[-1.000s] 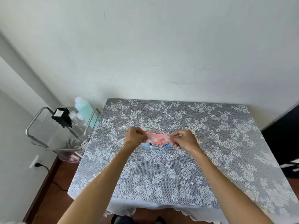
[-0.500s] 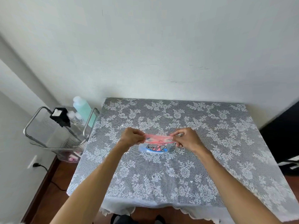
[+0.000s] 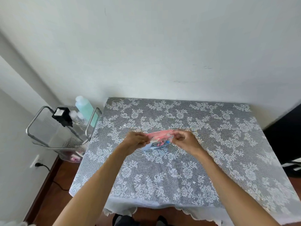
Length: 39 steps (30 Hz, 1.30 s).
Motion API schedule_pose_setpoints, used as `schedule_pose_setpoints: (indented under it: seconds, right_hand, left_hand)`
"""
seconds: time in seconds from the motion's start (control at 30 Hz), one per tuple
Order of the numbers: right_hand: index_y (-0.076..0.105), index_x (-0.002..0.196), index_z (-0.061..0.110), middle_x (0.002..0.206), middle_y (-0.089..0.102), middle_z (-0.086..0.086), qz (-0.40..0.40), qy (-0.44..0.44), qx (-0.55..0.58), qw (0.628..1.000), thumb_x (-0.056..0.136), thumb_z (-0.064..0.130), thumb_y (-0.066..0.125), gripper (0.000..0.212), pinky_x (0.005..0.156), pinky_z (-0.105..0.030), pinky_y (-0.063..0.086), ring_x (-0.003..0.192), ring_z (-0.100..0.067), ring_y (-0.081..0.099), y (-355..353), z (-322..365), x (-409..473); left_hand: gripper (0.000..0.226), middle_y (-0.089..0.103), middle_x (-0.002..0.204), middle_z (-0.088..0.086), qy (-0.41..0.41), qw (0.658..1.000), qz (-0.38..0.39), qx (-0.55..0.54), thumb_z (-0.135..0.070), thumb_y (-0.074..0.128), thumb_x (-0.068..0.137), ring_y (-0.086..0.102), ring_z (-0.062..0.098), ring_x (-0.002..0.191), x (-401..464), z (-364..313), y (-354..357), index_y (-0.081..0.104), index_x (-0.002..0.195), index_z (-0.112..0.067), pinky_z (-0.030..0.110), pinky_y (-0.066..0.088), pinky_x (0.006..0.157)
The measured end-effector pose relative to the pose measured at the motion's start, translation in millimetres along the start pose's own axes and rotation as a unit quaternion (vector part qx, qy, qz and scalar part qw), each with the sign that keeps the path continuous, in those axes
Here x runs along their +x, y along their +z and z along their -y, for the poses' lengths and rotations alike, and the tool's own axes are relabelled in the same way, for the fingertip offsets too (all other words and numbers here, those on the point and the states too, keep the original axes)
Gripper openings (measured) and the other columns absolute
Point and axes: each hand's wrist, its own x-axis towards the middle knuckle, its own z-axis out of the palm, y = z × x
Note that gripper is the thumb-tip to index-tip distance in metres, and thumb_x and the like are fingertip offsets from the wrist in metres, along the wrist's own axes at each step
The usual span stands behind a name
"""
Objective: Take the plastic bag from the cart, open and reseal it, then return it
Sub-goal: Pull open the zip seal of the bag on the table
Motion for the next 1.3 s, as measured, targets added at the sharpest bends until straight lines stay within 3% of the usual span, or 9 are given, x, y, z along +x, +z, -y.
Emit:
schedule_pose_setpoints:
  seconds: [0.23,0.3,0.4,0.63,0.77,0.87,1.0,1.13,1.3]
  right_hand:
    - [0.065,0.116,0.030,0.095,0.065,0.001,-0.061,-0.030,-0.081,0.994,0.092,0.020,0.066,0.026,0.043,-0.017,0.044,0.054,-0.002,0.053,10,-9,4]
    - [0.062,0.120,0.034,0.109,0.058,-0.002,-0.069,-0.042,-0.122,0.989,0.089,0.020,0.069,0.034,0.057,-0.014,0.047,0.076,-0.004,0.054,10,-12,5]
    - [0.059,0.121,0.035,0.123,0.050,-0.001,-0.073,-0.062,-0.197,0.976,0.088,0.024,0.070,0.036,0.078,-0.019,0.048,0.106,-0.009,0.048,8,-12,6]
    - [0.059,0.100,0.032,0.123,0.057,0.012,-0.066,-0.159,-0.291,0.941,0.094,0.030,0.060,0.006,0.095,-0.028,0.044,0.110,-0.002,0.045,5,-16,19]
    - [0.051,0.097,0.034,0.112,0.060,0.010,0.007,-0.159,-0.252,0.954,0.099,0.029,0.052,0.006,0.084,-0.021,0.048,0.096,-0.004,0.057,5,-11,23]
    - [0.050,0.094,0.034,0.093,0.062,0.010,-0.007,-0.150,-0.179,0.972,0.100,0.024,0.053,0.012,0.055,-0.012,0.050,0.075,0.000,0.061,8,-5,22]
    - [0.056,0.098,0.025,0.090,0.060,0.014,-0.037,-0.129,-0.132,0.982,0.099,0.022,0.054,0.003,0.059,-0.013,0.052,0.077,0.003,0.061,3,-5,20]
    - [0.058,0.099,0.025,0.096,0.063,0.010,-0.039,-0.098,-0.097,0.990,0.098,0.024,0.056,0.003,0.067,-0.016,0.050,0.084,-0.004,0.062,0,-12,20]
    - [0.059,0.102,0.031,0.102,0.068,0.007,-0.040,-0.067,0.008,0.997,0.092,0.023,0.065,0.013,0.065,-0.026,0.061,0.088,-0.010,0.071,1,-10,18]
  left_hand:
    - [0.017,0.067,0.093,0.020,0.012,0.999,0.018,-0.034,0.002,0.060,0.089,0.067,0.021,0.071,1,2,-2,0.065,0.103,0.010,0.024,0.057,0.057]
    - [0.020,0.068,0.093,0.020,0.003,0.999,0.014,-0.029,0.002,0.063,0.087,0.068,0.020,0.069,1,3,-4,0.066,0.104,0.011,0.022,0.056,0.056]
    - [0.021,0.070,0.086,0.017,0.007,0.999,0.005,0.041,-0.001,0.070,0.082,0.064,0.016,0.059,0,3,-7,0.068,0.100,0.011,0.019,0.052,0.048]
    - [0.007,0.069,0.077,0.010,0.087,0.968,-0.075,0.223,-0.006,0.071,0.084,0.058,0.013,0.056,4,2,-6,0.068,0.084,0.000,0.018,0.044,0.043]
    - [0.010,0.066,0.072,0.004,0.168,0.918,-0.171,0.317,-0.002,0.073,0.080,0.059,0.015,0.059,9,0,-2,0.064,0.077,-0.007,0.022,0.050,0.048]
    - [0.009,0.067,0.073,0.004,0.217,0.899,-0.194,0.328,-0.009,0.075,0.080,0.058,0.015,0.063,13,1,0,0.066,0.080,-0.007,0.025,0.052,0.057]
    - [0.028,0.067,0.090,0.010,0.209,0.948,-0.082,0.225,-0.035,0.067,0.087,0.055,0.019,0.071,13,11,-4,0.065,0.096,-0.009,0.021,0.045,0.062]
    - [0.055,0.062,0.107,0.010,0.202,0.958,-0.011,0.203,-0.017,0.082,0.074,0.064,0.021,0.096,15,29,-5,0.047,0.115,-0.008,0.033,0.056,0.085]
    - [0.019,0.069,0.090,0.003,0.236,0.949,-0.049,0.205,-0.019,0.069,0.087,0.065,0.014,0.080,23,32,-3,0.063,0.104,-0.013,0.023,0.053,0.071]
